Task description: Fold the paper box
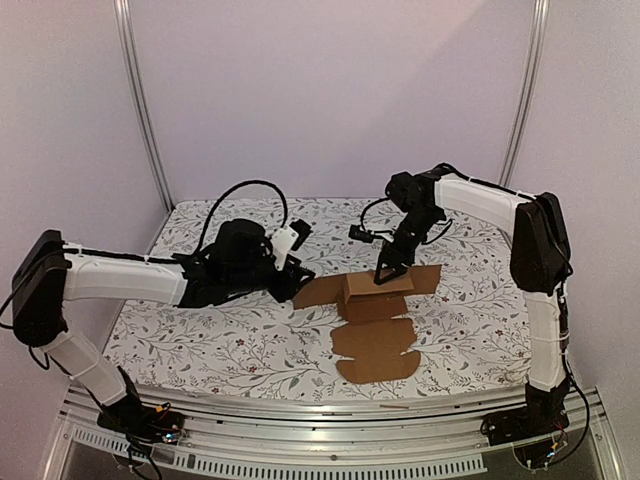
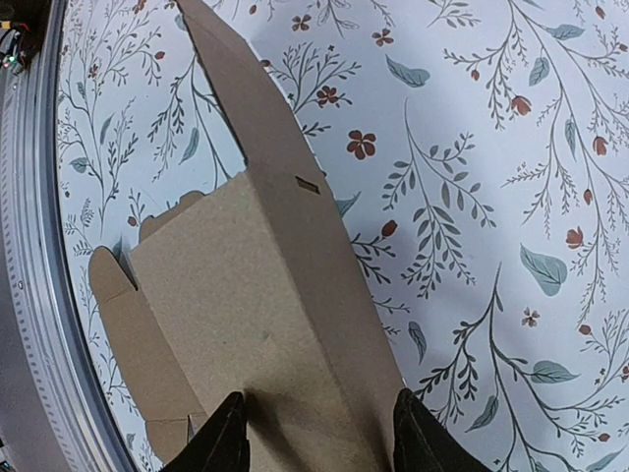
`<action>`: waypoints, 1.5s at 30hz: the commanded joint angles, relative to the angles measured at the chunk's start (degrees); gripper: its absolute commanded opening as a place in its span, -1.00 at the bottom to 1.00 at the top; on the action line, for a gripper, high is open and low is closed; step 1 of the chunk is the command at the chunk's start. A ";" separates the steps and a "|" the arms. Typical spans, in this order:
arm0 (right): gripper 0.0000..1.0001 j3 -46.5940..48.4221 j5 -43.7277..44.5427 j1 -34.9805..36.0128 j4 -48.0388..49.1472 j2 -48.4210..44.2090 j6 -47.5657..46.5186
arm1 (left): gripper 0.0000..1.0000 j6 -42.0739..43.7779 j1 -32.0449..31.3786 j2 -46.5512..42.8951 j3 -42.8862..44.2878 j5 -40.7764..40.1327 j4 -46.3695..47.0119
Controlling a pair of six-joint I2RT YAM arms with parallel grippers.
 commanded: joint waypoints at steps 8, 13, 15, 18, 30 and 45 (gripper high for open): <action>-0.04 1.01 0.54 -0.67 -0.68 2.00 0.65 | 0.00 -6.58 14.08 0.57 -4.08 6.25 3.35; -0.02 1.81 0.78 -0.69 -0.70 2.62 1.90 | -0.05 -2.81 13.50 12.92 5.59 14.40 -0.45; -0.02 1.92 1.03 -0.74 -0.77 2.63 2.35 | -0.07 -0.75 12.59 14.81 7.07 17.42 -1.46; -0.02 1.79 1.37 -0.75 -0.95 2.62 2.72 | -0.07 0.69 11.47 15.09 6.60 24.00 -1.29; -0.02 -0.22 2.65 -0.71 -1.35 1.92 3.09 | 0.12 7.94 5.42 16.35 5.00 30.90 -0.24; -0.02 -0.29 1.95 -0.69 -2.40 2.75 2.95 | 0.17 9.40 1.01 24.44 14.03 27.52 1.79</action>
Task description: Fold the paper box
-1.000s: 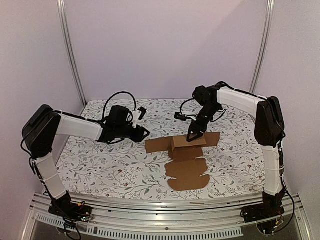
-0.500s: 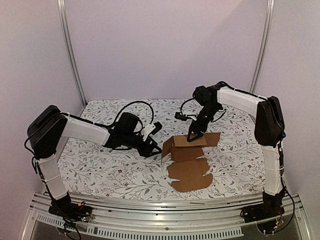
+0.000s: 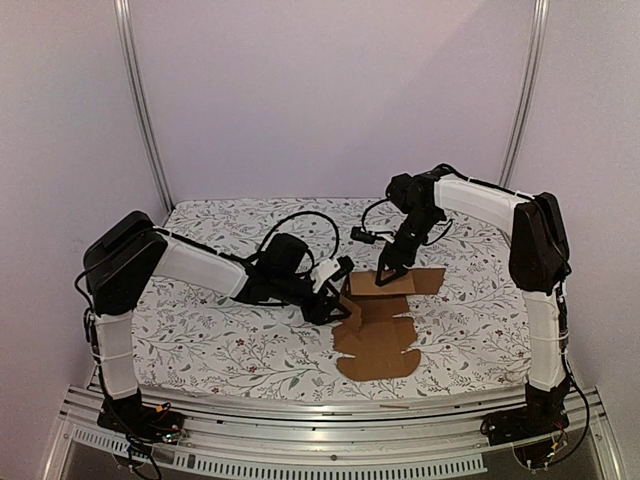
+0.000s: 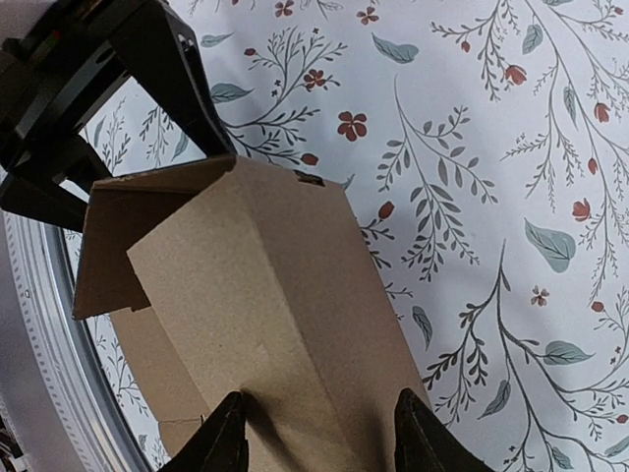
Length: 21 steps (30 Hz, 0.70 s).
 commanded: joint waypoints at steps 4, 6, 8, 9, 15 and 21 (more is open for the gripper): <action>-0.02 -0.17 0.87 -0.36 -1.65 2.60 -0.04 | 0.14 2.85 -1.10 0.71 2.68 -3.71 0.75; -0.02 0.31 0.46 -0.36 -2.23 2.86 -0.04 | 0.14 3.15 -1.44 1.17 2.89 -5.29 1.87; -0.03 0.83 -0.04 -0.38 -2.83 3.14 -0.21 | 0.14 3.46 -2.11 1.80 3.20 -6.98 3.39; -0.02 1.07 -0.33 -0.33 -3.18 3.24 -0.22 | 0.14 3.70 -2.43 2.46 3.54 -7.81 3.73; -0.03 2.95 -1.92 -0.45 -5.54 3.85 -0.39 | 0.13 6.55 -4.15 4.17 4.53 -13.83 6.35; -0.02 10.10 -9.12 -2.30 -13.42 7.06 -0.13 | 0.09 7.26 -4.52 4.83 3.22 -17.10 11.52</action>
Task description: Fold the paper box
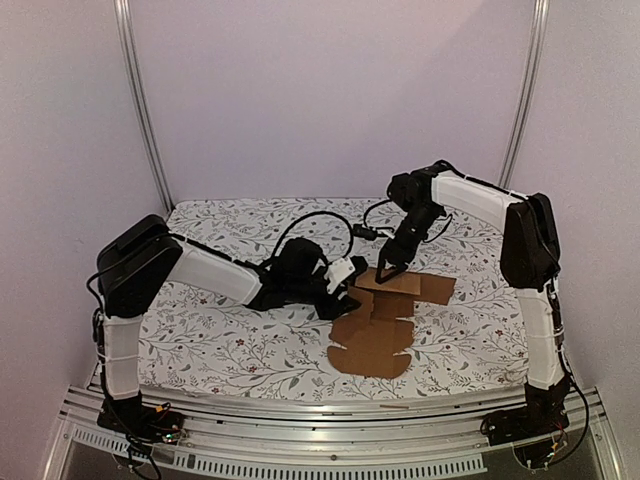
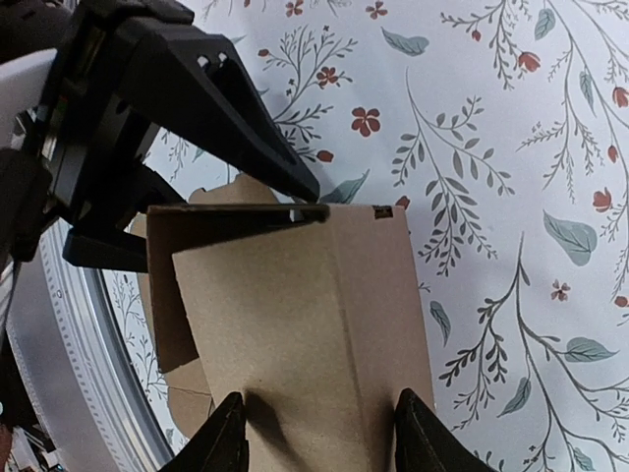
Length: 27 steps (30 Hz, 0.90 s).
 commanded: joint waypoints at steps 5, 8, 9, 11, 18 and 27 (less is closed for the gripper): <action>-0.02 8.30 -9.60 -2.86 -10.25 6.14 0.56 | 0.06 0.66 -0.88 1.73 -0.34 -4.01 8.32; -0.03 8.42 -9.87 -2.99 -10.71 6.60 0.64 | 0.06 0.24 -0.90 2.40 0.19 -4.55 9.05; -0.04 8.42 -10.22 -3.05 -11.10 6.76 0.56 | 0.05 0.15 -0.87 2.71 0.56 -4.82 9.13; -0.04 8.42 -10.89 -3.08 -11.74 7.04 0.28 | 0.04 -0.24 -0.88 3.67 1.66 -5.46 8.94; -0.05 8.69 -13.40 -3.22 -13.55 7.93 -0.15 | -0.06 -2.03 -0.96 7.45 7.80 -8.50 4.47; -0.03 10.43 -17.81 -4.87 -16.04 9.75 0.24 | -0.39 -4.72 -1.04 7.15 6.12 -13.09 8.52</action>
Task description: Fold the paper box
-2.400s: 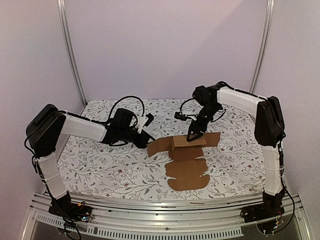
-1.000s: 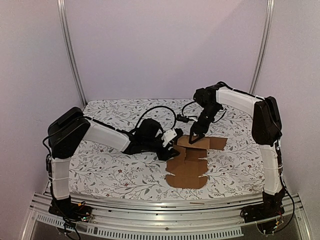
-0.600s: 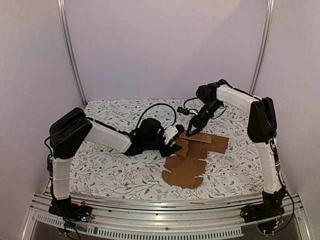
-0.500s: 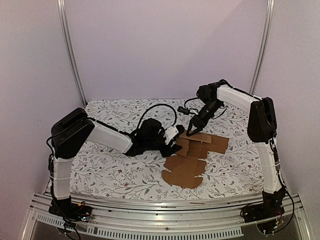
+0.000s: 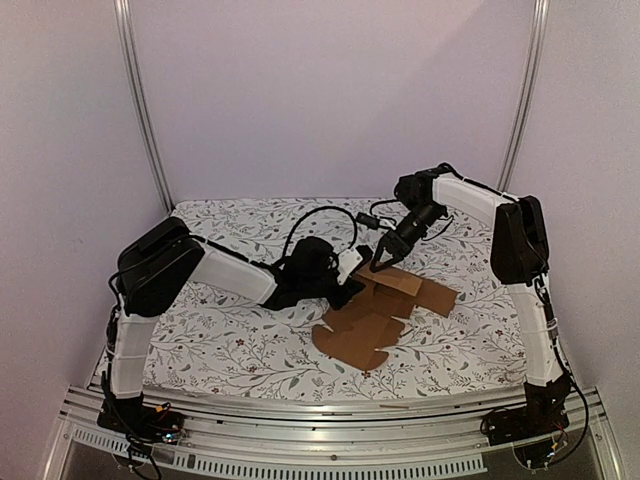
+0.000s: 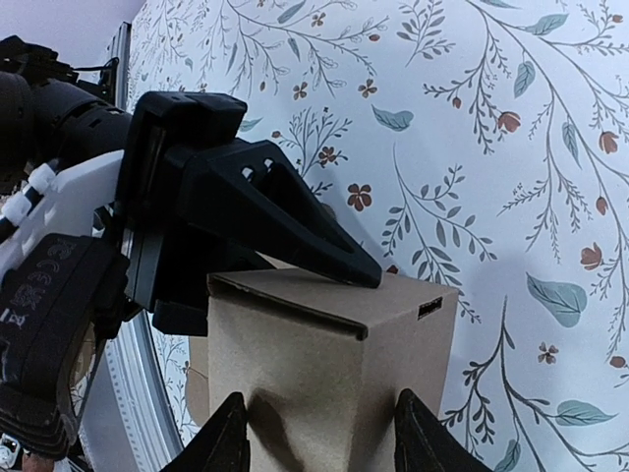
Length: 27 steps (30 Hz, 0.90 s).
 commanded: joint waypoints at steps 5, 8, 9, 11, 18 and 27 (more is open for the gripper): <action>-0.01 1.72 -8.00 -0.83 -14.40 1.75 1.37 | -0.58 -4.60 -1.51 0.23 -2.98 -8.60 10.10; 0.02 1.70 -9.95 -0.82 -13.81 1.58 3.63 | -0.66 -5.18 -2.49 0.99 -2.67 -12.70 11.37; 0.02 1.60 -10.19 -0.86 -13.52 1.69 4.29 | -0.65 -5.22 -2.74 1.08 -2.76 -13.54 11.73; 0.03 1.29 -10.24 -0.82 -13.27 1.89 5.68 | -0.61 -5.60 -2.99 0.93 -3.68 -12.79 13.78; 0.00 0.05 -10.49 -0.85 -11.83 2.72 7.75 | -0.65 -5.70 -3.27 1.36 -4.40 -10.35 16.82; 0.01 -1.78 -19.85 -0.89 -11.79 3.13 12.10 | -1.00 -8.49 -7.58 -1.49 -6.74 -32.60 15.98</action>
